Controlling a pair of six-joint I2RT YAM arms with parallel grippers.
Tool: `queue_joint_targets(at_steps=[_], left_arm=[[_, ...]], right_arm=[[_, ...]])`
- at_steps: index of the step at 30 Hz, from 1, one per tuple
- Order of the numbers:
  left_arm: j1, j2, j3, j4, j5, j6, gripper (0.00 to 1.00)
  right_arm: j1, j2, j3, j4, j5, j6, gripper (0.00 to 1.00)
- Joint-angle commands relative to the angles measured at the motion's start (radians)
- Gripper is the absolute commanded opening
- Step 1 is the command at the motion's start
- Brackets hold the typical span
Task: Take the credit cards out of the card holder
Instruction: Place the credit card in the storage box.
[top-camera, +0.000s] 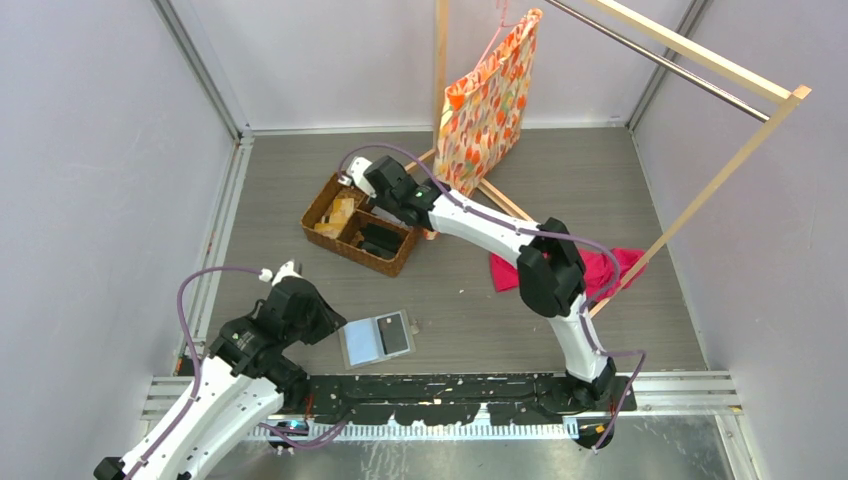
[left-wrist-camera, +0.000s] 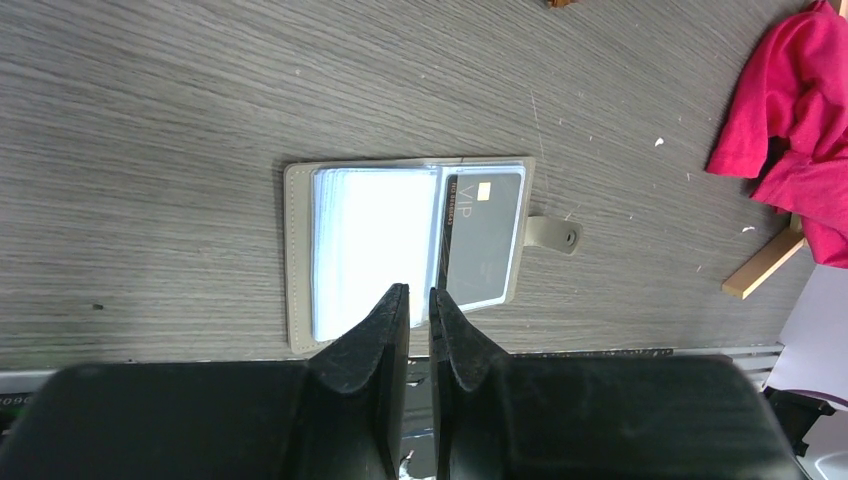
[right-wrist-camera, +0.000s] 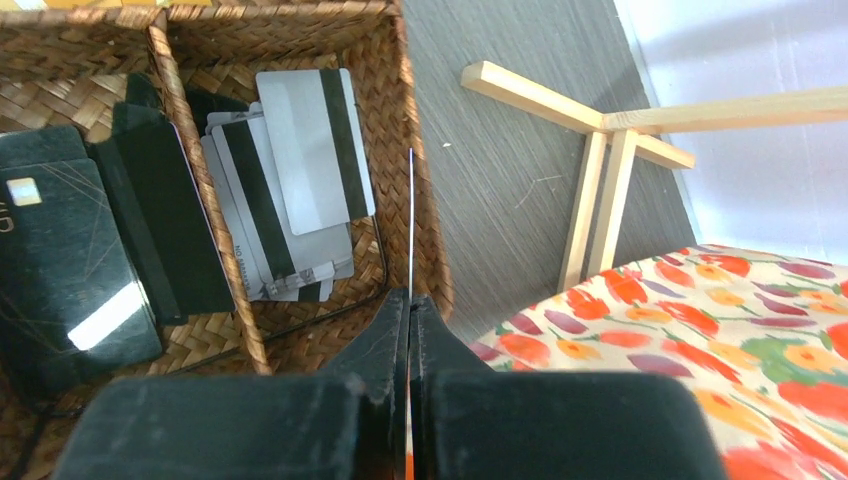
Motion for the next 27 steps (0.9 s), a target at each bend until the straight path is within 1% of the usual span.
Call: queue_joint_targets(at_steps=[1,6,7,9,13,15,18,22,24,26,27], left_arm=[[0.004,0.012,-0.008,0.046,0.015,-0.008,0.15],[0.004,0.018,-0.003,0.042,0.016,-0.007,0.15],[0.004,0.014,-0.005,0.04,0.016,-0.008,0.15],[0.004,0.005,-0.004,0.034,0.014,-0.009,0.15],[0.004,-0.007,-0.009,0.033,0.008,-0.012,0.15],[0.004,-0.005,-0.008,0.034,0.009,-0.012,0.15],[0.004,0.002,-0.007,0.042,0.016,-0.01,0.15],[0.004,0.019,-0.01,0.067,0.038,0.004,0.15],[0.004,0.029,-0.002,0.081,0.057,0.031,0.15],[0.004,0.031,-0.002,0.099,0.07,0.042,0.16],[0.003,0.027,-0.007,0.118,0.082,0.046,0.17]], right_arm=[[0.003,0.049,0.048,0.047,0.013,-0.084,0.01],[0.005,0.108,0.062,0.092,0.043,-0.108,0.01],[0.009,0.12,0.069,0.09,0.054,-0.107,0.05],[0.025,0.13,0.08,0.083,0.074,-0.087,0.2],[0.051,0.115,0.09,0.041,0.029,-0.005,0.42],[0.059,0.102,0.111,0.008,0.017,0.04,0.44],[0.07,0.068,0.129,-0.028,0.003,0.101,0.44],[0.072,-0.047,0.112,-0.054,-0.018,0.218,0.44],[0.073,-0.121,0.062,-0.058,-0.041,0.313,0.44],[0.074,-0.217,-0.046,-0.029,-0.1,0.423,0.44],[0.077,-0.273,-0.125,0.005,-0.154,0.491,0.44]])
